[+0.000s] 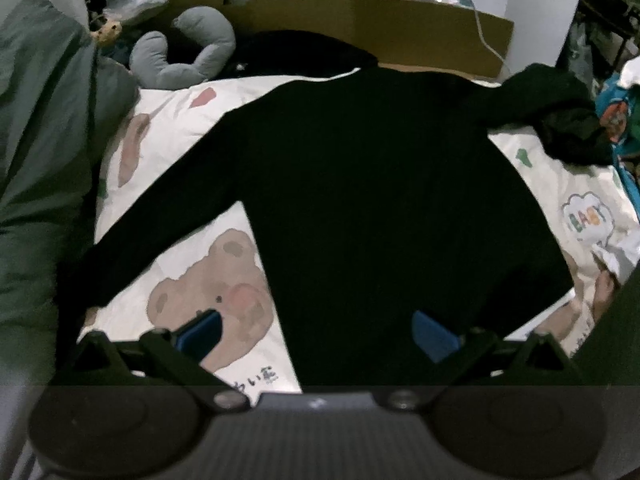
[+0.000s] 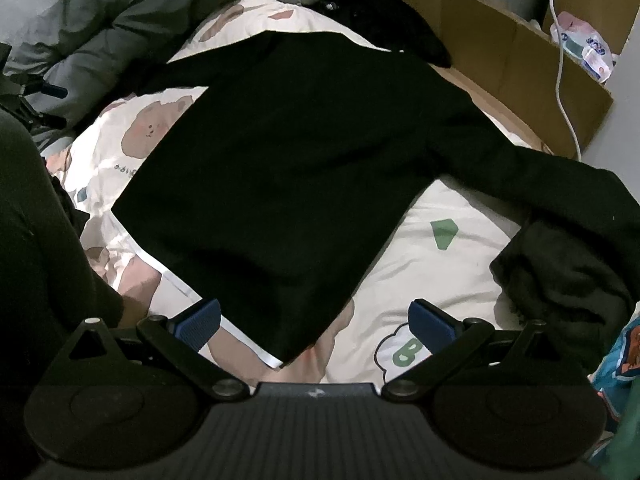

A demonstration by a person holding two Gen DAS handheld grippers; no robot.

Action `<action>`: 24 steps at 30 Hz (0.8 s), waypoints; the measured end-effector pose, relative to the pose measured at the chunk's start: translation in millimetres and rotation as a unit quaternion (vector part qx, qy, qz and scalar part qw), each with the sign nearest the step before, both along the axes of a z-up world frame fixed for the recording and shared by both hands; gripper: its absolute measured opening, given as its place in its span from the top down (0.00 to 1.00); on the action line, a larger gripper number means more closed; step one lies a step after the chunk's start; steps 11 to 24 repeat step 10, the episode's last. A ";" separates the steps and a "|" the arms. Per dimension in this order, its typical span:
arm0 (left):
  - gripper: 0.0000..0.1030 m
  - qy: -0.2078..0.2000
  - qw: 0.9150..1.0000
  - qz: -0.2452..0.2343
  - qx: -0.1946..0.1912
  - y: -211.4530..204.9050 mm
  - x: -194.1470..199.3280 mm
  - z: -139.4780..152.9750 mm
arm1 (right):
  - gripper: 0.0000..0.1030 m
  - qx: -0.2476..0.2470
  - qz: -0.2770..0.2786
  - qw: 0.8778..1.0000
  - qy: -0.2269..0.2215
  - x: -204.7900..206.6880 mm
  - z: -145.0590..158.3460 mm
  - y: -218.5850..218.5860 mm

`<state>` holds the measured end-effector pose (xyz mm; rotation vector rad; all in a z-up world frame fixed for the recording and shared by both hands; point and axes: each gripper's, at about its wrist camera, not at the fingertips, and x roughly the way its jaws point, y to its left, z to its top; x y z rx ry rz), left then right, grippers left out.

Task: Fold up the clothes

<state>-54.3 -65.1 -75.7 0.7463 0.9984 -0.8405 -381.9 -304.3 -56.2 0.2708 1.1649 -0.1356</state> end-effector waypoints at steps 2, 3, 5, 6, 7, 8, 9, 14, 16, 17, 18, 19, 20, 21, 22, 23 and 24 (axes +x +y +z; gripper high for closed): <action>0.00 -0.003 1.000 0.003 -0.001 2.4 0.3 1.7 | 0.00 0.003 0.004 1.000 -0.005 0.2 1.2 1.8; 0.00 -0.004 1.000 0.005 -0.001 3.7 0.6 2.3 | 0.00 0.005 0.007 1.000 -0.008 0.2 2.0 2.8; 0.00 -0.003 1.000 0.007 0.000 6.2 1.1 3.4 | 0.00 0.012 0.011 1.000 -0.015 1.0 3.5 4.2; 0.00 -0.003 1.000 0.008 0.001 6.8 1.1 3.6 | 0.00 0.013 0.012 1.000 -0.017 2.4 3.9 4.7; 0.00 -0.002 1.000 0.007 0.001 7.5 0.9 3.9 | 0.00 0.012 0.012 1.000 -0.017 2.8 4.4 5.1; 0.00 -0.002 1.000 0.007 0.001 8.3 0.6 4.5 | 0.00 0.012 0.012 1.000 -0.017 3.1 4.4 5.2; 0.00 -0.002 1.000 0.007 0.000 9.1 0.3 5.1 | 0.00 0.012 0.012 1.000 -0.017 3.3 4.4 5.2; 0.00 -0.002 1.000 0.006 0.000 9.8 0.0 5.6 | 0.00 0.013 0.012 1.000 -0.017 3.4 4.4 5.1; 0.00 -0.002 1.000 0.006 0.000 9.8 0.0 5.6 | 0.00 0.013 0.012 1.000 -0.017 3.4 4.4 5.1; 0.00 -0.002 1.000 0.006 0.000 9.8 0.0 5.6 | 0.00 0.013 0.012 1.000 -0.017 3.4 4.4 5.1; 0.00 -0.002 1.000 0.006 0.000 9.8 0.0 5.6 | 0.00 0.013 0.012 1.000 -0.017 3.4 4.4 5.1; 0.00 -0.002 1.000 0.006 0.000 9.8 0.0 5.6 | 0.00 0.013 0.012 1.000 -0.017 3.4 4.4 5.1; 0.00 -0.002 1.000 0.006 0.000 9.8 0.0 5.6 | 0.00 0.013 0.012 1.000 -0.017 3.4 4.4 5.1; 0.00 -0.002 1.000 0.006 0.000 9.8 0.0 5.6 | 0.00 0.013 0.012 1.000 -0.017 3.4 4.4 5.1; 0.00 -0.002 1.000 0.006 0.000 9.8 0.0 5.6 | 0.00 0.013 0.012 1.000 -0.017 3.4 4.4 5.1; 0.00 -0.002 1.000 0.006 0.000 9.8 0.0 5.6 | 0.00 0.013 0.012 1.000 -0.017 3.4 4.4 5.1; 0.00 -0.002 1.000 0.006 0.000 9.8 0.0 5.6 | 0.00 0.013 0.012 1.000 -0.017 3.4 4.4 5.1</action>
